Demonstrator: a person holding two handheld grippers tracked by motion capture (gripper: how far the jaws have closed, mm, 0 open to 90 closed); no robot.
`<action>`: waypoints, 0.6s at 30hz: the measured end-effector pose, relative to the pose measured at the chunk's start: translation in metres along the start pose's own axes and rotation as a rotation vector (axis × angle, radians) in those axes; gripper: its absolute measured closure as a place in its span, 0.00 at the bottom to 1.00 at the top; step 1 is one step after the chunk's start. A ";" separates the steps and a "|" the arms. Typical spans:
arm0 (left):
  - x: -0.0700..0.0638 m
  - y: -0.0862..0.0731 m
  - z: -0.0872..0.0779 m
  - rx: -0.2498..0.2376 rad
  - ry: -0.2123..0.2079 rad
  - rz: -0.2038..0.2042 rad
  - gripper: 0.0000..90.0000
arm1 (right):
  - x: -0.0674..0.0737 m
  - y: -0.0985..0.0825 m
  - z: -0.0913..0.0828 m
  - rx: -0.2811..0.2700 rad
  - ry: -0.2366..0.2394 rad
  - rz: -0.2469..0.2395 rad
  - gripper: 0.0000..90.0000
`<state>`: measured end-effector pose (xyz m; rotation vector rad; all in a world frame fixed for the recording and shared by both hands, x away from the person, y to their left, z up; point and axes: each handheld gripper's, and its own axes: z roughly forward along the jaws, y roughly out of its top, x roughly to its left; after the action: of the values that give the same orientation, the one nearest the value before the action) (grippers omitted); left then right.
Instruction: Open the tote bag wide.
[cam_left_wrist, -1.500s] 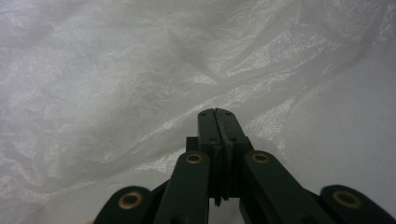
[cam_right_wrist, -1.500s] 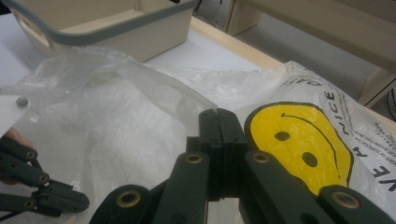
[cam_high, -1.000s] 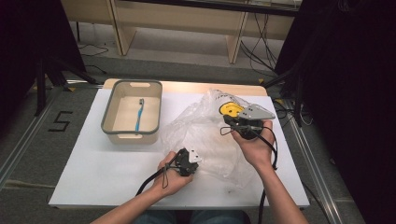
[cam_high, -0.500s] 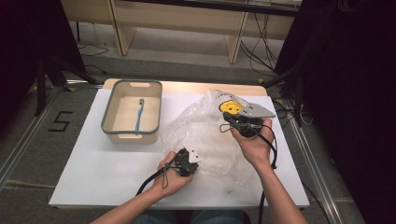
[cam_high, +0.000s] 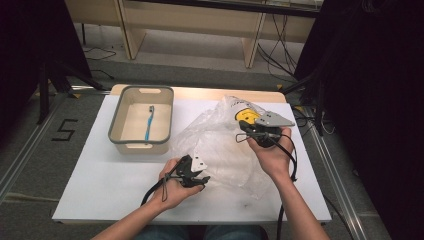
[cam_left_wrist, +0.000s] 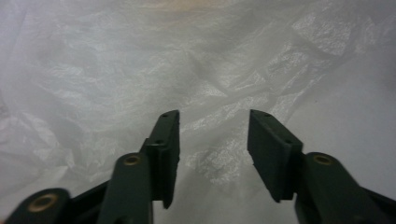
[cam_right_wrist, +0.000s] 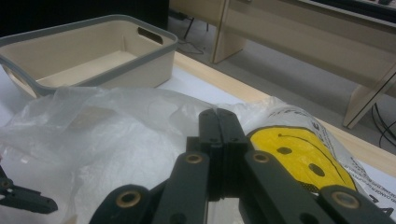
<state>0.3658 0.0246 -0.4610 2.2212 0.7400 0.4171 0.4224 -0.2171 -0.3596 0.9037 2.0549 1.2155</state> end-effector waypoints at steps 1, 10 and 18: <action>0.000 0.000 0.000 0.000 0.000 0.000 0.51 | 0.000 0.000 0.000 0.000 0.000 0.000 1.00; 0.001 -0.008 -0.029 -0.042 -0.021 0.010 0.44 | -0.001 -0.001 0.001 0.006 -0.001 0.002 1.00; 0.008 -0.027 -0.063 -0.094 0.005 -0.032 0.42 | -0.001 -0.001 0.001 0.012 -0.001 -0.004 1.00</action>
<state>0.3311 0.0793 -0.4380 2.1187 0.7424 0.4333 0.4233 -0.2175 -0.3610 0.9048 2.0641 1.2013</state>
